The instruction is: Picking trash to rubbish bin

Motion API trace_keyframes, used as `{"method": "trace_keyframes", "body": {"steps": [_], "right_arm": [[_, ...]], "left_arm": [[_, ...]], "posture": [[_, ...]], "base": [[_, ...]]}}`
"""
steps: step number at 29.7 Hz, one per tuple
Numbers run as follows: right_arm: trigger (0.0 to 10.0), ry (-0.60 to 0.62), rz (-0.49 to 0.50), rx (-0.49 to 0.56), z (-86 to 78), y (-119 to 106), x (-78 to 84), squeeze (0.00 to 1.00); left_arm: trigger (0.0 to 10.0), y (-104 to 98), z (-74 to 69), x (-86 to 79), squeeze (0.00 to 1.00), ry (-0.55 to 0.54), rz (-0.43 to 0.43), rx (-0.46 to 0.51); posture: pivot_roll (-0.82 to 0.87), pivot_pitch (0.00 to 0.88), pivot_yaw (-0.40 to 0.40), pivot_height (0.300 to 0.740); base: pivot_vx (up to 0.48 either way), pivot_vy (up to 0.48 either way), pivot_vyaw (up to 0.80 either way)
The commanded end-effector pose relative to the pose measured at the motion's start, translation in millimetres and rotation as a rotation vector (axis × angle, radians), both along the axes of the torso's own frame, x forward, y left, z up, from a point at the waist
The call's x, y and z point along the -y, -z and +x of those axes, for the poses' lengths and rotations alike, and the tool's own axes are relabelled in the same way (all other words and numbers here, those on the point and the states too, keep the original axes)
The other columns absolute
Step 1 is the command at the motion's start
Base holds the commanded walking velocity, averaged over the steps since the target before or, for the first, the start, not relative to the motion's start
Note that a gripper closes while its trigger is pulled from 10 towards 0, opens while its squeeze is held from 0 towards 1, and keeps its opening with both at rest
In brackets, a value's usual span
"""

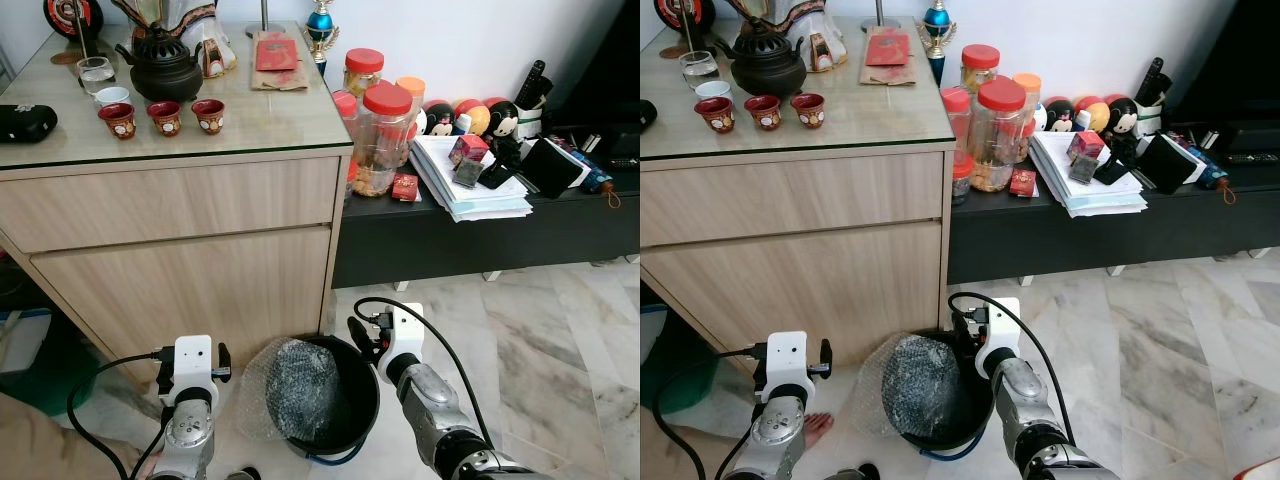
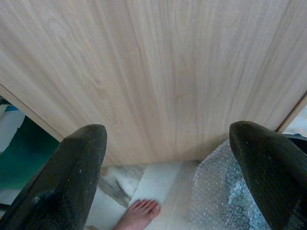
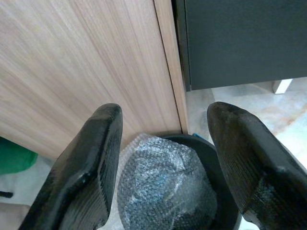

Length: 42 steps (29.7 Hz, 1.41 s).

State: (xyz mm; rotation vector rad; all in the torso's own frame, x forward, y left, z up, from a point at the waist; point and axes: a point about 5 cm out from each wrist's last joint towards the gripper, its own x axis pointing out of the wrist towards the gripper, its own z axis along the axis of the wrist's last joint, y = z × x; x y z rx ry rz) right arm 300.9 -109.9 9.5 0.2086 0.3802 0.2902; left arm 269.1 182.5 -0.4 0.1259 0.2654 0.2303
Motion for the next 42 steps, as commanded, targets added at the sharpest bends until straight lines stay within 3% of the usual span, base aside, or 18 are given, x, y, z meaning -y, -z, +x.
{"method": "trace_keyframes", "body": {"steps": [1, 36, 42], "right_arm": [[10.0, 0.001, -0.003, 0.006, -2.1, 1.3, 1.0, 0.0], [10.0, 0.002, -0.001, 0.046, -0.3, -2.9, 1.6, 0.0], [10.0, 0.008, -0.002, 0.049, -0.1, -3.2, 3.0, 0.0]], "left_arm": [[10.0, 3.6, -2.9, 0.7, 0.0, 0.01, -0.001, -0.015], [10.0, -0.1, 0.1, -2.5, 0.0, 0.01, -0.001, 0.002], [10.0, -1.3, 2.1, -2.3, 0.0, 0.013, 0.005, 0.002]], "posture": [[0.04, 0.053, -0.052, 0.74], [0.04, 0.112, -0.059, 0.74], [0.03, 0.117, -0.056, 0.74]], "base": [[-0.277, 0.0, 0.0], [-0.272, 0.0, 0.0], [0.0, 0.0, 0.0]]}}
